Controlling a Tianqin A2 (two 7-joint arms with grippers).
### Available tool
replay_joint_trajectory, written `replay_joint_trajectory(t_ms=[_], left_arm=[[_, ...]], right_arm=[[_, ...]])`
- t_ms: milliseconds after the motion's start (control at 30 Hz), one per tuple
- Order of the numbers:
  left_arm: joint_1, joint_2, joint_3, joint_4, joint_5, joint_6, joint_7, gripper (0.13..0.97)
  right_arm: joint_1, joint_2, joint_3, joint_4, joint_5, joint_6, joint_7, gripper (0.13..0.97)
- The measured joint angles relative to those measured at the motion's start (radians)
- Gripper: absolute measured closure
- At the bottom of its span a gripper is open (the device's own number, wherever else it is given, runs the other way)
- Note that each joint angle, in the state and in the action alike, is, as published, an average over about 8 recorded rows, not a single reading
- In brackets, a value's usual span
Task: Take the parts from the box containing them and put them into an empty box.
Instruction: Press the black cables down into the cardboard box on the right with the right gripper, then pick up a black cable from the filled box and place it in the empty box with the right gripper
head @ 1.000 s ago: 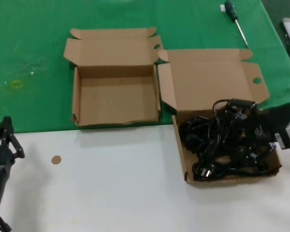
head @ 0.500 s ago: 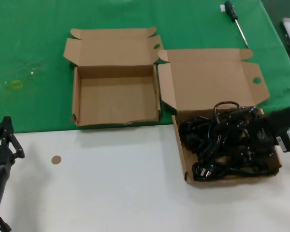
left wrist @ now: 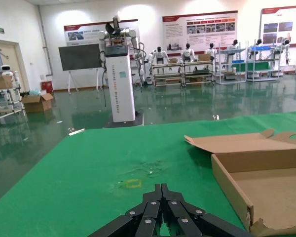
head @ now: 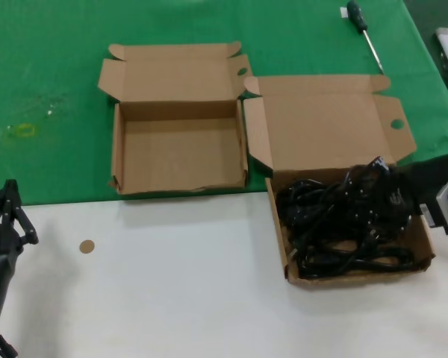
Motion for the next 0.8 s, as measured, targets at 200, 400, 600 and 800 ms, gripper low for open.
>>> replay_joint_trajectory(t_ms=[200, 400, 600, 800], left_arm=[[0.0, 0.0, 0.0, 0.0, 0.0, 0.0, 0.0, 0.945], [0.0, 0.0, 0.0, 0.0, 0.0, 0.0, 0.0, 0.945], [0.0, 0.0, 0.0, 0.0, 0.0, 0.0, 0.0, 0.945], [0.0, 0.0, 0.0, 0.0, 0.0, 0.0, 0.0, 0.945]], right_arm=[[-0.003, 0.014, 0.011, 0.032, 0.01, -0.003, 0.054, 0.855], [0.017, 0.037, 0.02, 0.075, 0.01, -0.005, 0.147, 0.871], [0.061, 0.037, 0.025, 0.106, 0.0, 0.006, 0.238, 0.876], [0.098, 0.002, 0.014, 0.141, -0.02, 0.035, 0.313, 0.877]])
